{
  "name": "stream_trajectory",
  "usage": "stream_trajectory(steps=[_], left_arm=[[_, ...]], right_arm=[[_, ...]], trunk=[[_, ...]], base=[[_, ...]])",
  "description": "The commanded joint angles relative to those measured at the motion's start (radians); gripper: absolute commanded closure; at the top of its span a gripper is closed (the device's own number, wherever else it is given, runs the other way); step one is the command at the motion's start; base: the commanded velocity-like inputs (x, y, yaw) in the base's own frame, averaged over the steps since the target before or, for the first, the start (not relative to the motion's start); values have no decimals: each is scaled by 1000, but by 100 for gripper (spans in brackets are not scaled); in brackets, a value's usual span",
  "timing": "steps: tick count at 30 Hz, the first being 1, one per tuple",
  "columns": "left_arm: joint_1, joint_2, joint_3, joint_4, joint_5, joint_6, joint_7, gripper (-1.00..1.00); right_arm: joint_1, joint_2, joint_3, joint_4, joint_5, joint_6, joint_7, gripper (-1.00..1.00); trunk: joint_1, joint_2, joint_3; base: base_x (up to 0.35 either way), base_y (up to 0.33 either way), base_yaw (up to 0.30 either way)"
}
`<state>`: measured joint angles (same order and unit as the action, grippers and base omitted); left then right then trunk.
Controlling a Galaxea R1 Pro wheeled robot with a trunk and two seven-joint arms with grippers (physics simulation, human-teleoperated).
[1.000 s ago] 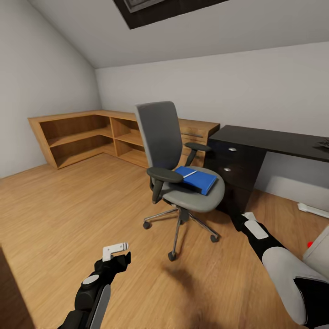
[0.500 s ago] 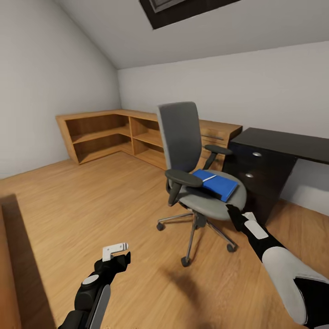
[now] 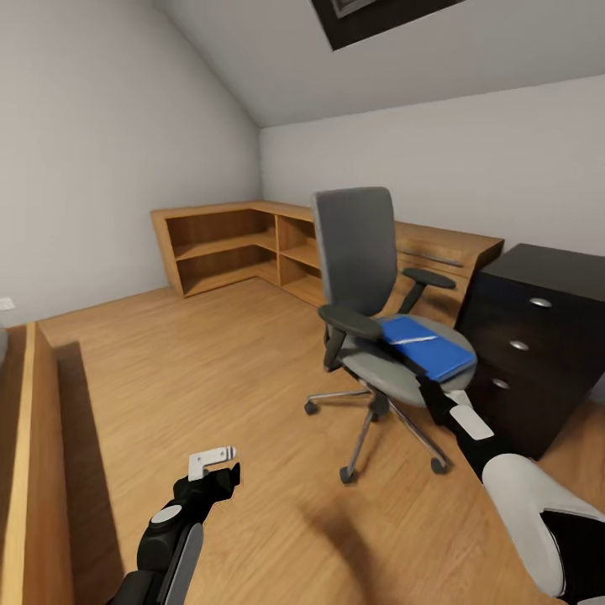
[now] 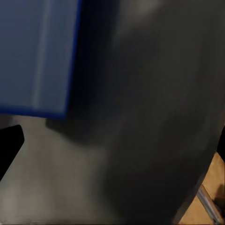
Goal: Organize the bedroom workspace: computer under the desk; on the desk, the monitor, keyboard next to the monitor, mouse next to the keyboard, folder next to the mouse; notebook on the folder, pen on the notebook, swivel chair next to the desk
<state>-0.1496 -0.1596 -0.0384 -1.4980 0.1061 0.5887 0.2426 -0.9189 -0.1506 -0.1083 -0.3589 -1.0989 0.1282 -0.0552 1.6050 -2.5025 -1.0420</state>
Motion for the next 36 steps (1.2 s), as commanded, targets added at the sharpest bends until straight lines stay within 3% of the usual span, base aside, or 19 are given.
stream_trajectory(steps=[1,13,33,36], left_arm=[[-1,0,-1,-1,10,3,9,-100],[-1,-1,-1,-1,9,3,10,-100],[-1,0,-1,-1,9,3,9,-100],[3,-15,16,-1,15,0,14,-100]], right_arm=[[0,0,2,-3,-13,5,-4,-100],[0,2,2,-2,-12,5,-3,-100],[0,2,2,-3,-11,4,-3,-100],[2,12,-15,6,-27,15,-20,-100]], trunk=[[0,0,-1],[0,0,-1],[0,0,-1],[0,0,-1]], base=[[319,0,276],[185,0,197],[-83,-186,3],[0,0,0]])
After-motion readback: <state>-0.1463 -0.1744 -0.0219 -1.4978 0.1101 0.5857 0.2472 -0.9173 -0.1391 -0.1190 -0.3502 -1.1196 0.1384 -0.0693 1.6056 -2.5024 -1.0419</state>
